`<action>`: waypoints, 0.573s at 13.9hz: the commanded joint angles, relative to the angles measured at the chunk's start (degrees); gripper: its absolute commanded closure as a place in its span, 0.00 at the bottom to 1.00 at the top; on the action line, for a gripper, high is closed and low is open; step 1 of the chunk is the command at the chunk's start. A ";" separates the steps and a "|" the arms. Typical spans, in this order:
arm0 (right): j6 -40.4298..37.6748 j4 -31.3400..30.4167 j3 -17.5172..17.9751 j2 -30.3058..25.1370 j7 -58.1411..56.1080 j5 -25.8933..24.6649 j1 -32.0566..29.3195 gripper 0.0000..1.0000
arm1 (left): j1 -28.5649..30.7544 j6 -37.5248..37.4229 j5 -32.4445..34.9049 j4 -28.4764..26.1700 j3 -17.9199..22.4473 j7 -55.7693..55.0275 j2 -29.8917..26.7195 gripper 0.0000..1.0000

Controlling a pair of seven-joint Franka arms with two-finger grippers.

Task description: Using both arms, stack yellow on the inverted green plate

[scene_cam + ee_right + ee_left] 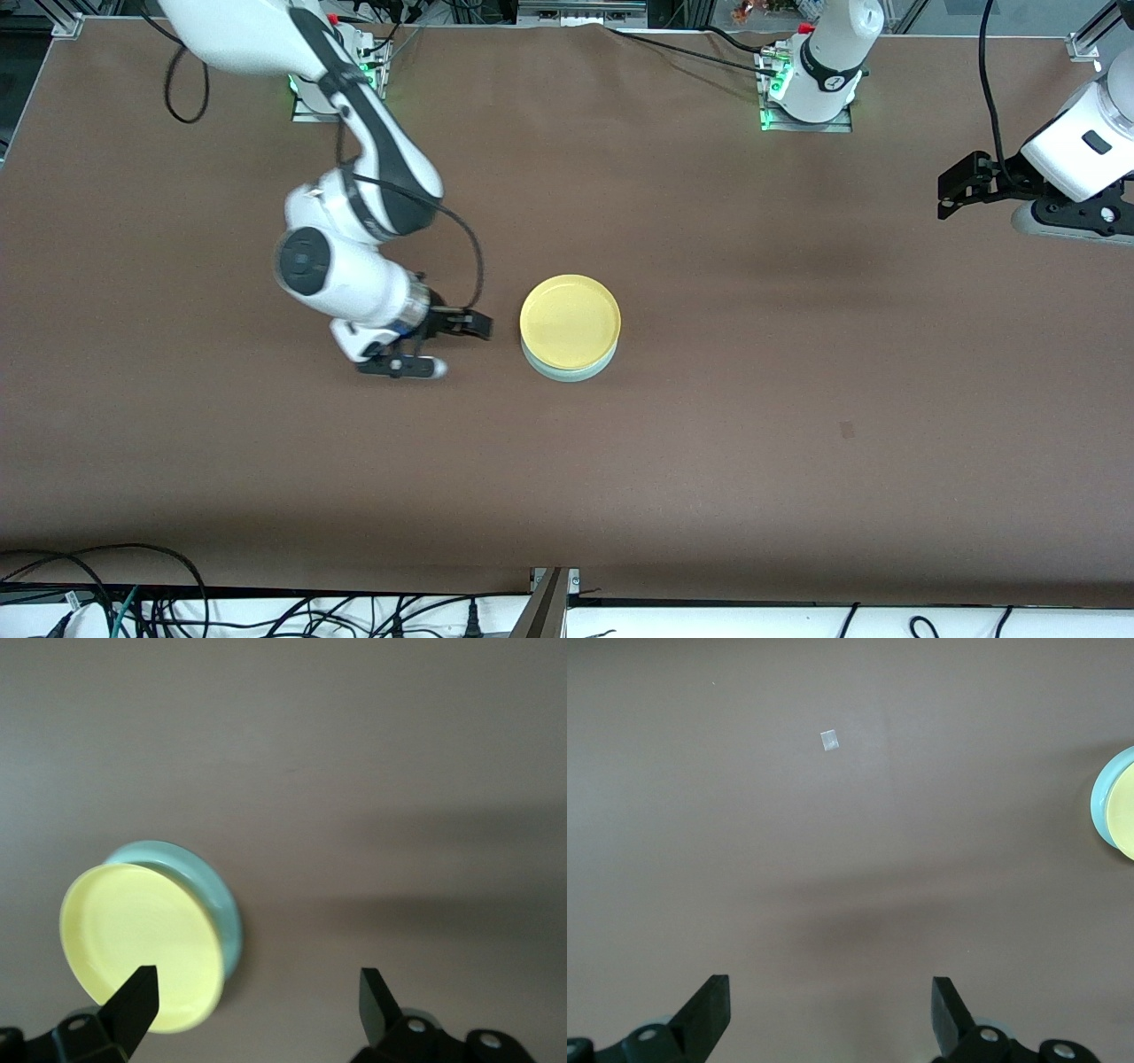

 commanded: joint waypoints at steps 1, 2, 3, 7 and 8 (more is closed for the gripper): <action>-8.84 -1.65 -6.58 -8.22 -4.29 -7.76 0.19 0.00 | -0.16 0.46 0.89 0.14 0.48 0.36 -0.46 0.00; -10.96 -1.56 -9.56 -10.24 -8.57 -8.50 0.19 0.00 | -0.16 0.55 0.45 0.14 0.48 0.28 -0.46 0.00; -14.20 -1.30 -11.42 -12.18 -13.14 -8.77 0.11 0.00 | -0.16 0.64 -0.07 0.22 0.48 0.19 -0.37 0.00; -33.09 9.31 -17.40 -15.98 -17.50 -10.17 0.11 0.00 | 0.45 2.30 -0.43 0.40 0.66 -1.22 -0.37 0.00; -36.53 10.99 -17.94 -16.06 -17.76 -10.26 -0.15 0.00 | 0.63 2.57 -0.43 0.49 0.66 -1.22 -0.37 0.00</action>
